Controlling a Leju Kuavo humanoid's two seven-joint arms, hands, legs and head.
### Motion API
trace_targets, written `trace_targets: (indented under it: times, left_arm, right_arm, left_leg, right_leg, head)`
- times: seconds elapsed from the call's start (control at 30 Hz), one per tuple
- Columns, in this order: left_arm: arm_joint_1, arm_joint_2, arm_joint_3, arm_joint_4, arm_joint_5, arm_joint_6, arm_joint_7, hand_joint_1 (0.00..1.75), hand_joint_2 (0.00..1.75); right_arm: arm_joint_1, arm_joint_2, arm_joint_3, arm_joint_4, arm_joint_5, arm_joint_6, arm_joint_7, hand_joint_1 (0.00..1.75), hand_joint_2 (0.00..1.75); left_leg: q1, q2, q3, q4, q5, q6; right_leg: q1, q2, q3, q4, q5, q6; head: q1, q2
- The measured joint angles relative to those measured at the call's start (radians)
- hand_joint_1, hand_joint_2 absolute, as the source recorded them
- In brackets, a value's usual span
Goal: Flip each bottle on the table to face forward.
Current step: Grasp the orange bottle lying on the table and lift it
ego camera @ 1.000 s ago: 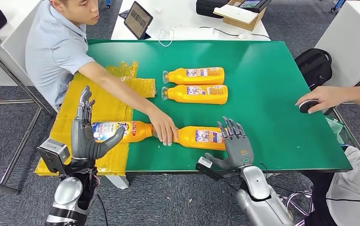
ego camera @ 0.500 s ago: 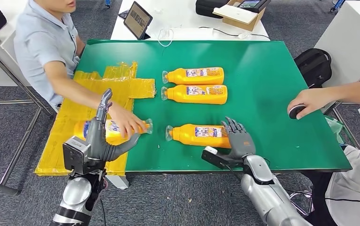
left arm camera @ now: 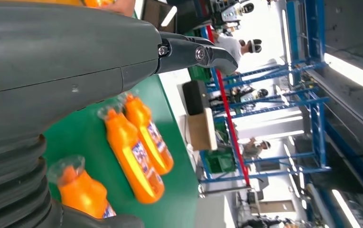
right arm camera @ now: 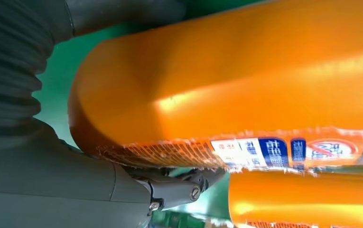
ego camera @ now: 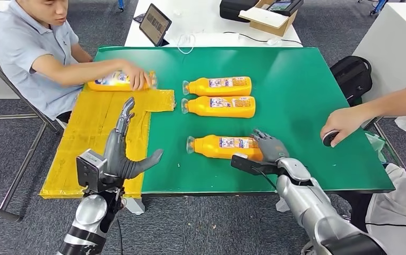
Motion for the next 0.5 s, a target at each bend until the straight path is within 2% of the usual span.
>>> trace_targets:
  times: [0.13,0.4,0.5]
  left_arm:
    - [-0.012,0.0,-0.007,0.017,0.016,-0.009,-0.006,0.0,1.75]
    - [-0.015,0.001,-0.014,0.034,0.03,-0.02,-0.013,0.0,1.75]
    - [-0.012,0.002,-0.014,0.036,0.032,-0.025,-0.018,0.0,1.75]
  right_arm:
    - [-0.05,-0.002,0.023,0.053,0.005,0.052,-0.001,1.75,1.75]
    - [-0.089,-0.001,0.052,0.096,-0.003,0.096,-0.009,1.75,1.75]
    - [-0.091,-0.001,0.065,0.1,-0.034,0.102,-0.048,1.75,1.75]
  left_leg:
    - [0.0,0.001,0.003,0.0,0.0,0.0]
    - [0.0,0.0,0.004,0.0,0.0,0.0]
    - [0.0,0.0,0.004,0.0,0.0,0.0]
  right_leg:
    - [0.0,0.0,0.003,0.0,0.0,0.0]
    - [0.0,0.0,0.004,0.0,0.0,0.0]
    - [0.0,0.0,0.004,0.0,0.0,0.0]
  head:
    - [0.0,0.0]
    - [0.0,0.0]
    - [0.0,0.0]
